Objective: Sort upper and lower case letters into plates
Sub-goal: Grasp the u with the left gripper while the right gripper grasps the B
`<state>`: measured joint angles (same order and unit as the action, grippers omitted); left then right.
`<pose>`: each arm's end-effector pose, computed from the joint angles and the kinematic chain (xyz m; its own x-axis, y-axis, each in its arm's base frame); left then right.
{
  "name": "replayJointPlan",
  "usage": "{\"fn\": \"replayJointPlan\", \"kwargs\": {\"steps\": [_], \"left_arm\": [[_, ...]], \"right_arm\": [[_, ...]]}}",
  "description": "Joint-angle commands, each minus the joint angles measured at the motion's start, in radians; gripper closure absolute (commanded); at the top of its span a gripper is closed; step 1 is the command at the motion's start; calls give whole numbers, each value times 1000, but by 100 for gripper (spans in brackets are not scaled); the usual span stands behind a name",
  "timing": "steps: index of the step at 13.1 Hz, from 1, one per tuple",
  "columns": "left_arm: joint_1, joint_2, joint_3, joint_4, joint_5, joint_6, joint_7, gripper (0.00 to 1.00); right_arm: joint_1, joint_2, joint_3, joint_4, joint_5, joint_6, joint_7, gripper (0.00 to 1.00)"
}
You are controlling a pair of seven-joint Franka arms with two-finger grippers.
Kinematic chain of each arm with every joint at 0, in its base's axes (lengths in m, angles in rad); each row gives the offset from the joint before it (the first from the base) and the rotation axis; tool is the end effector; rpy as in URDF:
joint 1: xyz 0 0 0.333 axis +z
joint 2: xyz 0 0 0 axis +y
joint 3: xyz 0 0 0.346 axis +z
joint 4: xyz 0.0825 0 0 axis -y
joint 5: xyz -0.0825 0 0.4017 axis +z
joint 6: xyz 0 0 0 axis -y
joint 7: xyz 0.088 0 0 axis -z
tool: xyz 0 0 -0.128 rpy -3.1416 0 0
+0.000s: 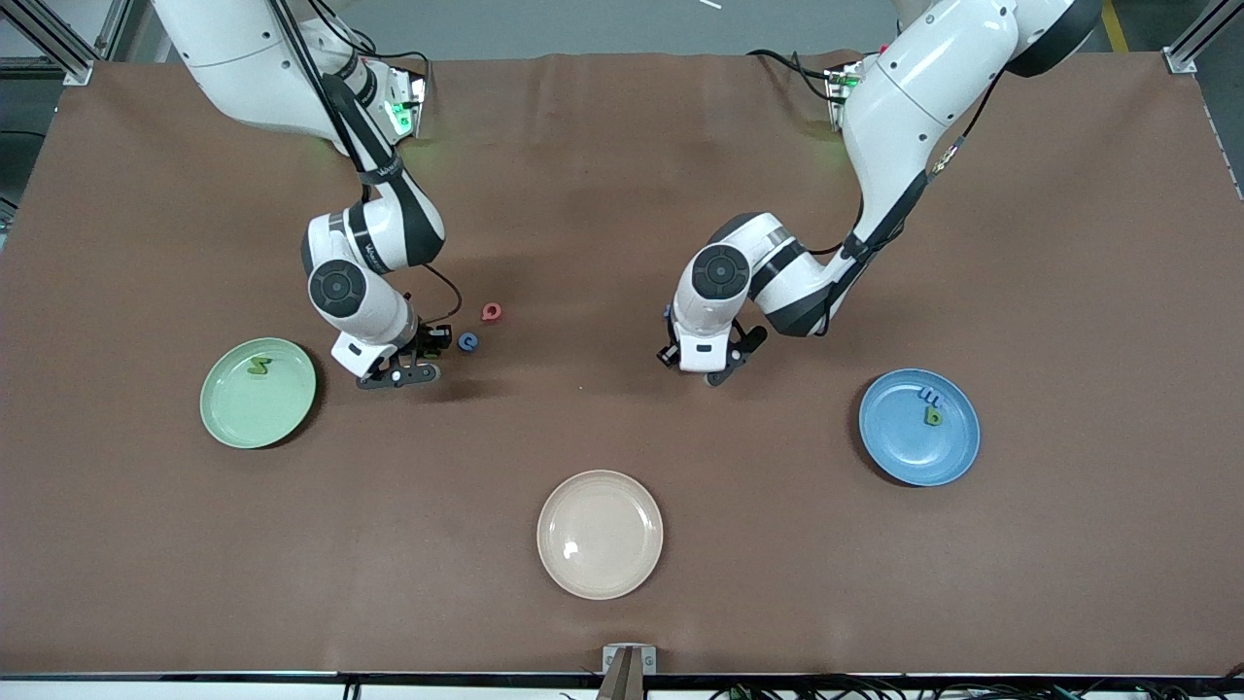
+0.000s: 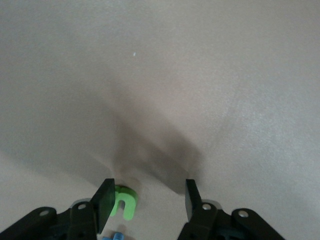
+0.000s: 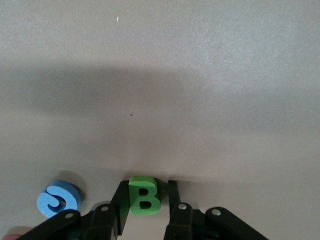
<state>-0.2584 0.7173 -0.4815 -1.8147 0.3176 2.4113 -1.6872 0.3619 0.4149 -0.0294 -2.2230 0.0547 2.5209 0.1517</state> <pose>0.5134 -0.4352 0.1660 0.6892 0.7173 -0.1029 0.7193 -0.6943 -0.0219 0.5234 0.1803 0.1671 0.9839 0.1347 -0.1175 0.1360 -0.9907 0.0032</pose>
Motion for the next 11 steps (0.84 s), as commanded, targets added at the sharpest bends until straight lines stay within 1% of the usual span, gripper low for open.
{"fn": "replayJointPlan", "kwargs": {"steps": [1, 3, 4, 6, 7, 9, 11], "left_arm": [[4, -67, 3, -66, 24, 5, -54, 35], [5, -104, 3, -113, 25, 6, -57, 35], [5, -108, 3, -123, 25, 6, -58, 35], [1, -104, 3, -126, 25, 14, -60, 35], [1, -102, 3, -126, 25, 31, -60, 35], [1, -94, 3, -126, 23, 69, -60, 36], [-1, -82, 4, -126, 26, 78, -58, 36]], "right_arm": [[0, 5, 0, -12, 22, 25, -17, 78], [-4, 4, 0, -12, 22, 25, -15, 91], [-6, -1, 0, -12, 22, 22, -15, 93], [-20, -34, -3, -12, 22, -5, -18, 95], [-41, -72, -4, -9, 20, -42, -21, 96], [-121, -145, -6, 8, 19, -138, -110, 96], [-205, -163, -6, 38, 19, -194, -213, 96]]}}
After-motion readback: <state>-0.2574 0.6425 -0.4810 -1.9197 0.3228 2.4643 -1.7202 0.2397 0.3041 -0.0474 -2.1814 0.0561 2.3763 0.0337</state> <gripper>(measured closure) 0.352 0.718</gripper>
